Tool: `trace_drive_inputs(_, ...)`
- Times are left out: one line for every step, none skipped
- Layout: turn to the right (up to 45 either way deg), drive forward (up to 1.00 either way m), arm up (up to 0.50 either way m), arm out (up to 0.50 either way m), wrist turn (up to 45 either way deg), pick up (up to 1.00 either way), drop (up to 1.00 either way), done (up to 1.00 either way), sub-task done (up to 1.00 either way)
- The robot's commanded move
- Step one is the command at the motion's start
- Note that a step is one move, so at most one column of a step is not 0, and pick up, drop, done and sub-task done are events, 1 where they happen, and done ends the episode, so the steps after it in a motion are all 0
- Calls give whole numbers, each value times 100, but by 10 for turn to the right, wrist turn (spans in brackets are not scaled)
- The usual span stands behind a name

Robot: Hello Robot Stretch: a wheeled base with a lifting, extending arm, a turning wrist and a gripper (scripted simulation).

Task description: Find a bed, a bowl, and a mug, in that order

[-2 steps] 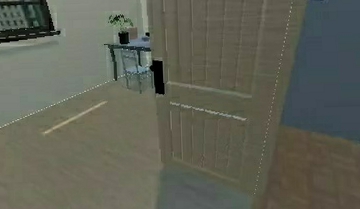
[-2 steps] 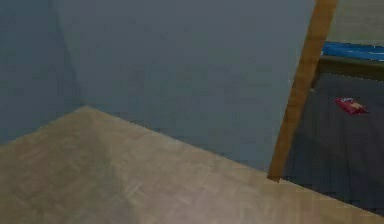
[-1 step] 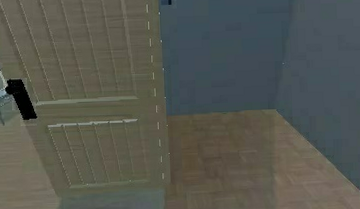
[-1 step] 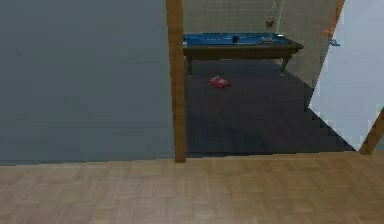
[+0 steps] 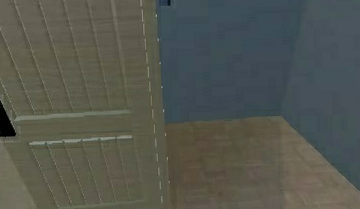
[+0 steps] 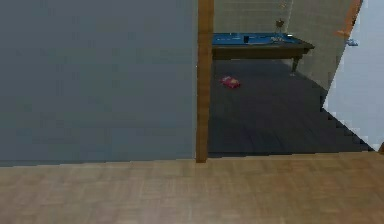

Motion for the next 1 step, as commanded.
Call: trace_drive_inputs(-450, 0, 0, 0, 0, 0, 0, 0, 0)
